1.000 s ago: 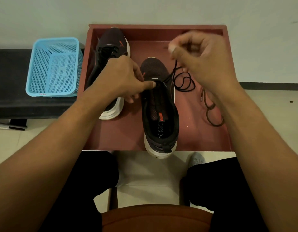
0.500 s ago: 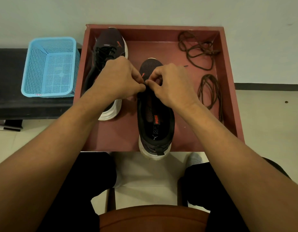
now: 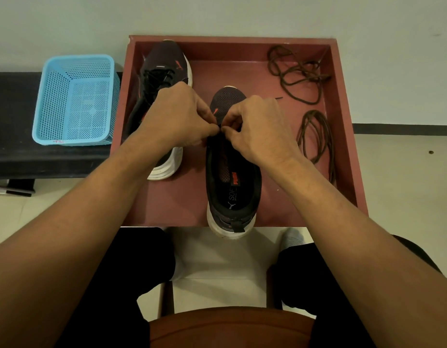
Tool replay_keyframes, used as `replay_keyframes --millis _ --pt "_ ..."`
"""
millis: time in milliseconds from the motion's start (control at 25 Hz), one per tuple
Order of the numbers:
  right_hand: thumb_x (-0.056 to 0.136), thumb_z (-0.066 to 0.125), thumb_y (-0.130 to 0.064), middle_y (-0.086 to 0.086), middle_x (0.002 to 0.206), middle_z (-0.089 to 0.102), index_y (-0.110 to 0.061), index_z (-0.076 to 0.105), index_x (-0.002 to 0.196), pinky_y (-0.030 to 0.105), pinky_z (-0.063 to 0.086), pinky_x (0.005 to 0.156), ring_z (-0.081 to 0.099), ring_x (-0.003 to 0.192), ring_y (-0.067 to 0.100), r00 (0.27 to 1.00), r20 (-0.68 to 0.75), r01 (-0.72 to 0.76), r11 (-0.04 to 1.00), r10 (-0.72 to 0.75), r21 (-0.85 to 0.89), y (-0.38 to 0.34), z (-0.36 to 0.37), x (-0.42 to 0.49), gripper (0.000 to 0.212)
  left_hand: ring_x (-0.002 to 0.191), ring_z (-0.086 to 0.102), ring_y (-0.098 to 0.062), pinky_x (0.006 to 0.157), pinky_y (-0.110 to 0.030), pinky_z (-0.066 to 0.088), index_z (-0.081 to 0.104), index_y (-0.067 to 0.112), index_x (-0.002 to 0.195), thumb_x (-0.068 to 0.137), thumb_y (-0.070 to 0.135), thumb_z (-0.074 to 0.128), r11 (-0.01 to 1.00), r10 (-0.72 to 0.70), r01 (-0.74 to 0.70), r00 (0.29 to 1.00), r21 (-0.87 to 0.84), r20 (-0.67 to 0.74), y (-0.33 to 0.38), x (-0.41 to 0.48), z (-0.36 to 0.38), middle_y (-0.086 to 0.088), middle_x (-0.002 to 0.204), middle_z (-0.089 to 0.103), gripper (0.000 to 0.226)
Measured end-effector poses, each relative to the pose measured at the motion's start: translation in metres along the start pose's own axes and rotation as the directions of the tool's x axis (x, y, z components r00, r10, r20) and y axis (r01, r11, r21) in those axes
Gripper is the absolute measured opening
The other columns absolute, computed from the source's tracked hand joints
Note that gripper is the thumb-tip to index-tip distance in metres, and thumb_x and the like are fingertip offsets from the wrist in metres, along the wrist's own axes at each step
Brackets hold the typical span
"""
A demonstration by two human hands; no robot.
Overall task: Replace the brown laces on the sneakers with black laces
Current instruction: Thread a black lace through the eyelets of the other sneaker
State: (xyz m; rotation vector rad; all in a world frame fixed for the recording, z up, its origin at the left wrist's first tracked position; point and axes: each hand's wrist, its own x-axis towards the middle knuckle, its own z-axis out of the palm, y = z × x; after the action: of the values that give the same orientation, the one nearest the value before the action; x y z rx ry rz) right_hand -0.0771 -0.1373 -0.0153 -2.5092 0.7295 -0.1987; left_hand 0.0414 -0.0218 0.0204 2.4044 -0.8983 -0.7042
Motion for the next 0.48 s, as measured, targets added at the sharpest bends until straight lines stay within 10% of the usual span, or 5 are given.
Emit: replay_keyframes --millis 480 --pt "0.093 0.069 -0.038 -0.007 0.087 0.074 -0.028 0.078 0.095 0.039 0.051 0.084 0.069 0.085 0.021 0.987 -0.152 -0.079 0.977 0.049 -0.199 -0.016 0.006 -0.008 0.014 0.051 0.066 0.006 0.061 -0.009 0.050 0.084 0.024 0.092 0.086 0.019 0.083 1.000 -0.005 0.005 1.000 -0.023 0.016 -0.004 0.006 0.002 0.009 0.071 0.074 0.008"
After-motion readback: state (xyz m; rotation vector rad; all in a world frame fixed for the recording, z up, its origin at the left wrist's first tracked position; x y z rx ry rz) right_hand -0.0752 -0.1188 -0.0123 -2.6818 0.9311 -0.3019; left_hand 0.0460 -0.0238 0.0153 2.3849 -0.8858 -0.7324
